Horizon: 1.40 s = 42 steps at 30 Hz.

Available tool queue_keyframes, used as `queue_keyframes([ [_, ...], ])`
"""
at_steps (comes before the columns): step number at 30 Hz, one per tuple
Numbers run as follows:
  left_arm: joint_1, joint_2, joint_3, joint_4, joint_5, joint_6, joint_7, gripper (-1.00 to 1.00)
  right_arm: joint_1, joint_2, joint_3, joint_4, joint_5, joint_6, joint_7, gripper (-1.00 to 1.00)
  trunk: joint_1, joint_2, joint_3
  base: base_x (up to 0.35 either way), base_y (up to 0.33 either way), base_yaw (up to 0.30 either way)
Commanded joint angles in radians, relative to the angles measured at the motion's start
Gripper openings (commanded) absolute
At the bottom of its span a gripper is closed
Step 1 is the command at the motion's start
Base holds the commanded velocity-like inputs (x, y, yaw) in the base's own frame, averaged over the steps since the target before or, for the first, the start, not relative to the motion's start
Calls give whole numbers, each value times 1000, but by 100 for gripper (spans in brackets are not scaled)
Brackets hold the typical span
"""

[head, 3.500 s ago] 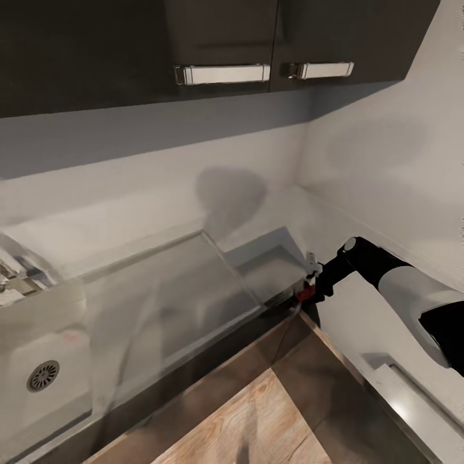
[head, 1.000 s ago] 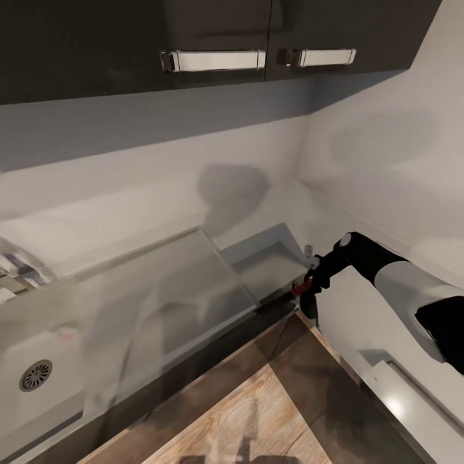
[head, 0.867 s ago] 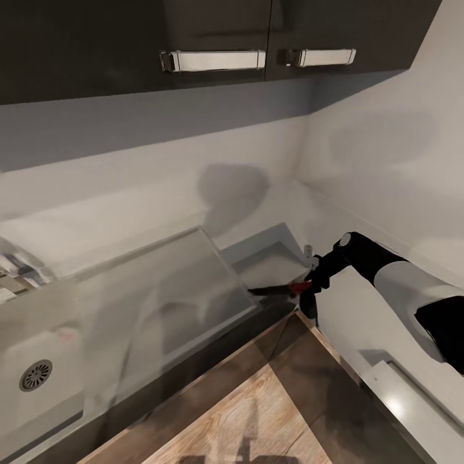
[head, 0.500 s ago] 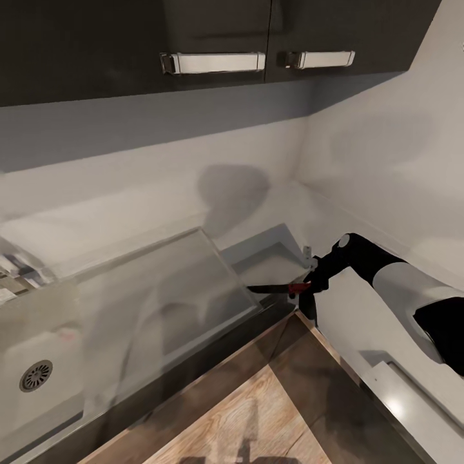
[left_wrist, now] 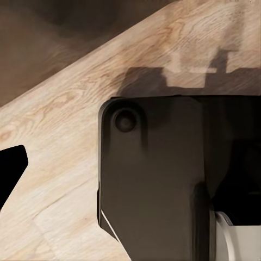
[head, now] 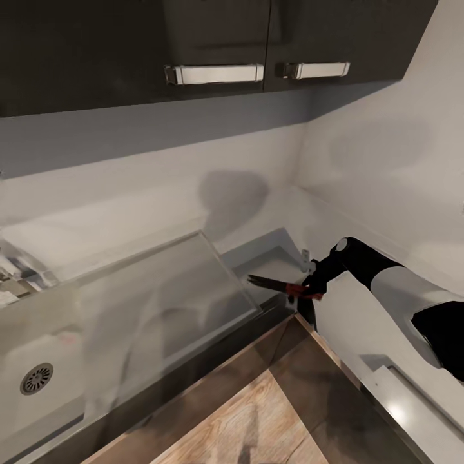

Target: In the kitchen, take the Vidalia onion out of the sink, dice it on the chopping board with the paring knife, put the diced onion into the bowl on the countertop, then place both the paring knife and the chopping board into the sink.

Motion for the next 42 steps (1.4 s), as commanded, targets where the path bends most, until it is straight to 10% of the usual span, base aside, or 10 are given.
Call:
queue_keyframes([
  [1, 0, 1, -8, -2, 7, -1, 5, 100, 0, 0, -3, -6, 3, 9, 5, -100, 1, -2, 0, 0, 0, 0],
  [21, 0, 1, -8, -2, 7, -1, 3, 100, 0, 14, -14, -34, -1, 17, -11, -100, 1, -2, 32, -195, 0, 0],
  [25, 0, 1, -8, -2, 7, -1, 4, 100, 0, 11, -96, -190, -1, 130, -31, -100, 1, -2, 38, -332, 0, 0],
  [28, 0, 1, -8, -3, 7, -1, 3, 100, 0, 14, -124, -296, -2, 210, -84, -100, 1, -2, 43, -333, 0, 0],
  [36, 0, 1, -7, -4, 7, -3, 2, 100, 0, 121, -133, -342, -15, 272, -402, -100, 1, -2, 55, -308, 0, 0],
  [42, 0, 2, -7, -7, 6, -5, 1, 100, 0, 174, -133, -345, -157, 273, -589, -100, 1, -2, 65, -108, 0, 0],
])
